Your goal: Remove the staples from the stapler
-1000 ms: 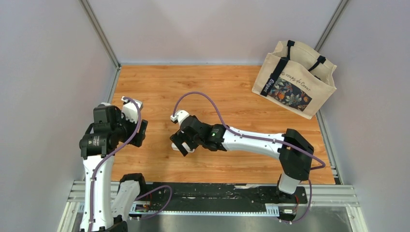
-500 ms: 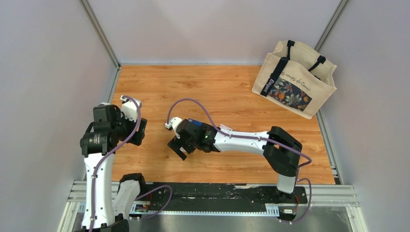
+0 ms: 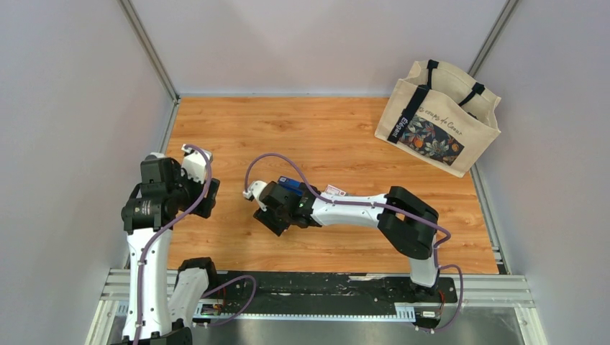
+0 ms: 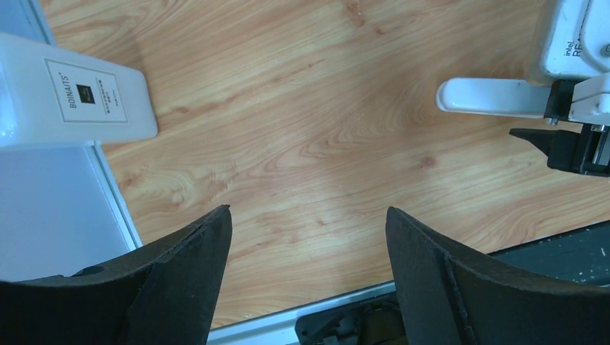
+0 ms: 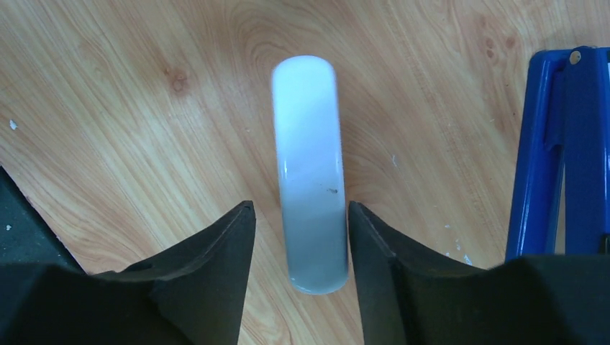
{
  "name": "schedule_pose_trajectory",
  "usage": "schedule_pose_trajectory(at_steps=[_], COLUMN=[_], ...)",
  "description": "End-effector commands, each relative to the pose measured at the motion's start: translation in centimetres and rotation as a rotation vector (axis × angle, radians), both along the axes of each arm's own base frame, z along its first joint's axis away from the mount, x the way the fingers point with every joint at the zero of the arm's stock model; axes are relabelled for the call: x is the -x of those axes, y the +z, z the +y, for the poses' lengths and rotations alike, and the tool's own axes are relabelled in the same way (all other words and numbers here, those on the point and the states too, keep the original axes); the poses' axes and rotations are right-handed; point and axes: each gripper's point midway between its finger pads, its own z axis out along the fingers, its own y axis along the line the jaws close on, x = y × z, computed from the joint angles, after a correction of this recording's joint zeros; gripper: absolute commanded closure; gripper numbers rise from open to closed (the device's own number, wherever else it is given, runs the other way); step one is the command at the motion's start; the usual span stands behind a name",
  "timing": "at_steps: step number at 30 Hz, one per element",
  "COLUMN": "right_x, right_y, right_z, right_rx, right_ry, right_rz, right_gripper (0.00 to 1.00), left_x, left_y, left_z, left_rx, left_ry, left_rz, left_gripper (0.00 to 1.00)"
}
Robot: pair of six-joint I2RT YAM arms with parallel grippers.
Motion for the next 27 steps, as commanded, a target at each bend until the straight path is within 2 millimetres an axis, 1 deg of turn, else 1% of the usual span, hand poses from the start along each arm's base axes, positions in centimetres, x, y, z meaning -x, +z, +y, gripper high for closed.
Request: schedule_pose_trajectory(at_steps=[1, 3, 4, 6, 7, 9, 10, 12, 13, 15, 16, 17, 18, 19, 20, 21, 22, 23, 24, 25, 26, 27], right_x=[-0.2, -0.4, -0.4, -0.6, -0.6, -0.9, -1.0, -1.5, -1.6, -2.4, -3.4, -3.2, -3.5, -3.2, -3.1, -3.3, -3.4, -3.3, -3.3, -3.2, -2.8, -2.9], right_y=[1.2, 1.4, 1.2, 1.2, 0.9, 1.0, 1.4, 2.4, 3.6, 5.5, 6.8, 7.3, 8.5, 8.5, 8.8, 10.1, 10.8, 10.5, 11.2, 12.1, 11.4, 12.8], right_z=[1.6, 2.0, 2.0, 2.1, 2.2, 2.2, 2.3, 2.7, 2.8, 3.3, 2.7, 2.6, 3.1, 2.3, 2.1, 2.6, 2.1, 1.6, 1.7, 1.5, 1.1, 1.3], right_rx=[-0.057, -0.068, -0.066, -0.067, -0.066, -0.077, -0.095, -0.138, -0.171, -0.247, -0.281, -0.326, -0.399, -0.426, -0.457, -0.532, -0.558, -0.567, -0.614, -0.659, -0.668, -0.737], right_ry=[0.034, 0.031, 0.030, 0.025, 0.023, 0.006, -0.010, -0.037, -0.049, -0.129, -0.211, -0.266, -0.299, -0.322, -0.339, -0.371, -0.394, -0.418, -0.444, -0.460, -0.472, -0.479], right_rz=[-0.015, -0.018, -0.009, -0.002, 0.005, 0.011, 0.015, 0.021, 0.014, 0.003, -0.025, 0.005, 0.006, 0.014, 0.019, 0.031, 0.022, 0.030, 0.048, 0.061, 0.083, 0.091], right_gripper=[0.55, 0.61, 0.64, 0.66, 0.72, 0.78, 0.81, 0.85, 0.87, 0.88, 0.92, 0.94, 0.94, 0.95, 0.96, 0.96, 0.96, 0.96, 0.96, 0.96, 0.97, 0.97], left_x=[-0.6, -0.6, -0.5, -0.5, -0.4, -0.4, -0.4, -0.5, -0.6, -1.0, -1.2, -1.5, -1.9, -2.0, -2.2, -2.3, -2.3, -2.5, -2.7, -2.7, -2.9, -2.7], left_y=[0.6, 0.6, 0.5, 0.4, 0.2, 0.0, -0.1, -0.3, -0.4, -0.3, -0.4, -0.4, -0.3, -0.1, -0.3, -0.3, -0.4, -0.8, -0.8, -1.4, -1.6, -1.8], left_z=[0.2, 0.2, 0.2, 0.1, -0.1, -0.3, -0.6, -1.0, -1.4, -1.8, -2.1, -2.2, -2.3, -2.9, -3.2, -3.5, -4.0, -4.3, -4.7, -4.7, -4.9, -5.4], left_rx=[-0.030, -0.037, -0.036, -0.038, -0.033, -0.024, -0.012, -0.001, 0.017, 0.032, 0.041, 0.045, 0.053, 0.080, 0.096, 0.108, 0.114, 0.114, 0.105, 0.096, 0.096, 0.105], left_ry=[-0.029, -0.040, -0.041, -0.055, -0.064, -0.074, -0.091, -0.115, -0.129, -0.149, -0.161, -0.161, -0.169, -0.187, -0.196, -0.208, -0.232, -0.247, -0.273, -0.269, -0.280, -0.299], left_rz=[-0.049, -0.063, -0.062, -0.070, -0.065, -0.054, -0.050, -0.047, -0.046, -0.058, -0.061, -0.061, -0.068, -0.067, -0.052, -0.042, -0.038, -0.019, -0.026, -0.012, -0.015, -0.008], left_gripper=[0.13, 0.13, 0.13, 0.13, 0.13, 0.13, 0.13, 0.13, 0.12, 0.12, 0.13, 0.13, 0.12, 0.12, 0.12, 0.12, 0.12, 0.12, 0.12, 0.12, 0.12, 0.14])
